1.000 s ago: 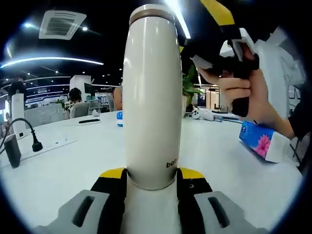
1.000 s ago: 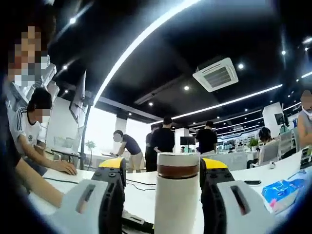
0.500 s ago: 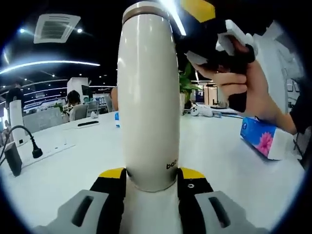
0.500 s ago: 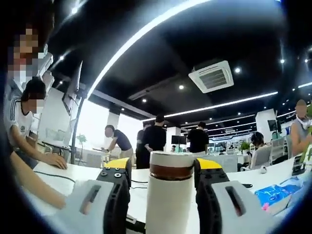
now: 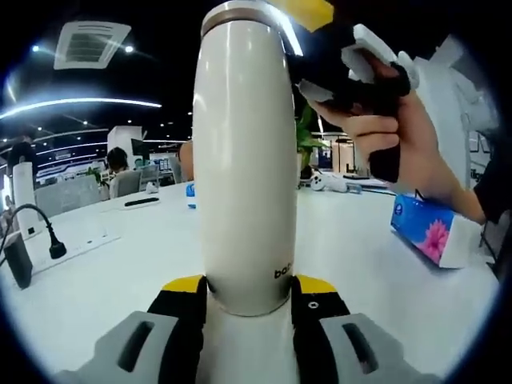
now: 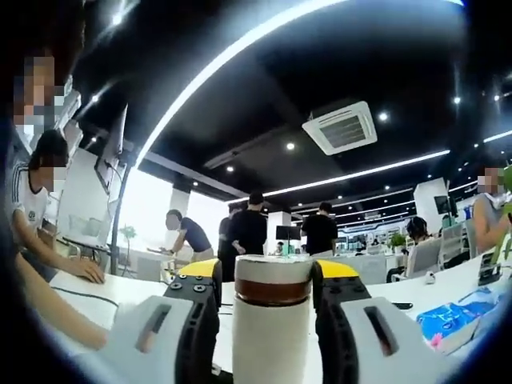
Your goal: Grasp the water cup twist off the cup lid place the cup lid on the table
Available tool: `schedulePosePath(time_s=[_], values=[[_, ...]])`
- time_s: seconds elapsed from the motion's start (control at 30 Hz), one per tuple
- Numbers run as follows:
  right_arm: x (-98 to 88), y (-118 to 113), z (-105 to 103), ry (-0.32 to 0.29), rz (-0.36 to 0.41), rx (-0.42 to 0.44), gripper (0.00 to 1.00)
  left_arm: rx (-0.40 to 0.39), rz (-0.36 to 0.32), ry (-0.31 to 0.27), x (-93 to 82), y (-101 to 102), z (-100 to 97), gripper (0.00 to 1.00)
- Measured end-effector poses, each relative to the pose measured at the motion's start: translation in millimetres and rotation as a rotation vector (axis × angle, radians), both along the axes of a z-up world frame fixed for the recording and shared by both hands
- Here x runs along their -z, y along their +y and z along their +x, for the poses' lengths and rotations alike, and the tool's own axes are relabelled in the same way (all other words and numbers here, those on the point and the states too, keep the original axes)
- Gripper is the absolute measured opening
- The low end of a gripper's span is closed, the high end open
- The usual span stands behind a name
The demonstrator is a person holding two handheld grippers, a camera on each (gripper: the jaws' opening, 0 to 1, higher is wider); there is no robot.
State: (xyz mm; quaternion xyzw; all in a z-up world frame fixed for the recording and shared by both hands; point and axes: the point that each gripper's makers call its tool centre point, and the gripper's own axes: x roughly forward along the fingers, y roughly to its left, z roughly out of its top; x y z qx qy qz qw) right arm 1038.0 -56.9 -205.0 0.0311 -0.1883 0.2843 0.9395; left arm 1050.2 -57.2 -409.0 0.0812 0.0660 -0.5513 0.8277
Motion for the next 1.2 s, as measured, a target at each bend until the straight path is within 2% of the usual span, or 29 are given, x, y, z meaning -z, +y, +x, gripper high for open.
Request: schedulePosePath(time_s=[0.13,0.37,1.2], values=[[-0.9,-3.4,1.7,-0.003,0.006,0.000,0.42,0.000,-0.006,0.010,0.4,0.3,-0.5,0.43],[0.1,-5.0,0.4,-0.021,-0.006,-0.038,0.42,0.003,-0.015,0.022,0.7,0.1,-1.3,0.43],[0.0,-4.2,-4.1,-0.039,0.056,-0.274,0.42,0.001,-0.027,0.036,1.0,0.0,-2.2,0.43]])
